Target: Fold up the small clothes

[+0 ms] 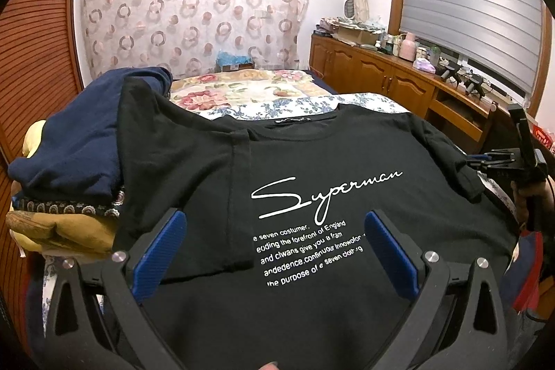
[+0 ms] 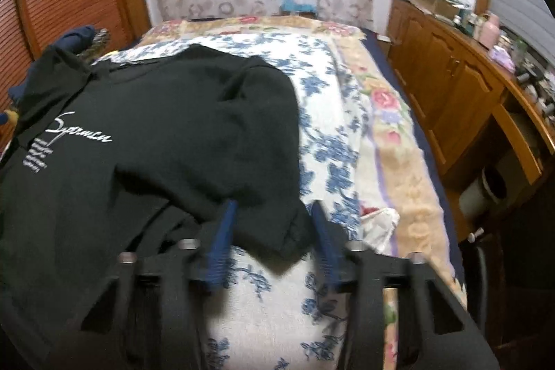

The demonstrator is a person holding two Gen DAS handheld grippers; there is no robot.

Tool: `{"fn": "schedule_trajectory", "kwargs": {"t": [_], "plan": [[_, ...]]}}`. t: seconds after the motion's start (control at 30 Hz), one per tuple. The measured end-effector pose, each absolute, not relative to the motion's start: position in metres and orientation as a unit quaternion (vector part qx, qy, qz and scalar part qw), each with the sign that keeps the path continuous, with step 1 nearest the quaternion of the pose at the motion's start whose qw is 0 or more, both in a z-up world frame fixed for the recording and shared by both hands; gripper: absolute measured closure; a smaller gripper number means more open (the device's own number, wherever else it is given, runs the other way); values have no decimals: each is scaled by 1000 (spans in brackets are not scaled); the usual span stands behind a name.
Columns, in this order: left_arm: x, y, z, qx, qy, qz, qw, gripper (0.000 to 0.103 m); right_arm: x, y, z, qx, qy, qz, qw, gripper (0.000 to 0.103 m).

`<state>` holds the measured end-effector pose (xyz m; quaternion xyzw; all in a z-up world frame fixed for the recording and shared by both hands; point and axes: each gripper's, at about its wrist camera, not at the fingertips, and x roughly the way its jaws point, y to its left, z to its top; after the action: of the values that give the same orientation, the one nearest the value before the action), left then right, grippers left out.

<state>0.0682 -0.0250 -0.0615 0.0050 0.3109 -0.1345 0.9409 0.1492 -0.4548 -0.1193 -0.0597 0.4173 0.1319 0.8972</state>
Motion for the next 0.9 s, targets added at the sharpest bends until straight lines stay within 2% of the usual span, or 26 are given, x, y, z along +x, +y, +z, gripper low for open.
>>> {"fn": "schedule_trajectory", "kwargs": {"t": [0.03,0.1,0.43,0.7,0.77,0.83,0.9], "plan": [[67,-25,-62,6,311,-134,941,0,150,-453,-118,-62,416,139,896,94],[68,-25,-62,6,311,-134,941,0,150,-445,-110,-69,407,157,897,97],[67,-17,-64,0,312,-127,941,0,166,-371,-46,-75,345,251,901,98],[66,-7,-64,-8,314,-121,941,0,199,-295,-40,-89,346,292,887,98],[66,-5,-64,-10,315,-119,941,0,203,-289,-40,-85,346,291,888,88],[66,-4,-64,-10,316,-119,941,0,205,-287,-38,-79,345,290,889,60],[66,-5,-64,-10,316,-118,941,0,205,-292,-36,-75,342,279,894,55]]}}
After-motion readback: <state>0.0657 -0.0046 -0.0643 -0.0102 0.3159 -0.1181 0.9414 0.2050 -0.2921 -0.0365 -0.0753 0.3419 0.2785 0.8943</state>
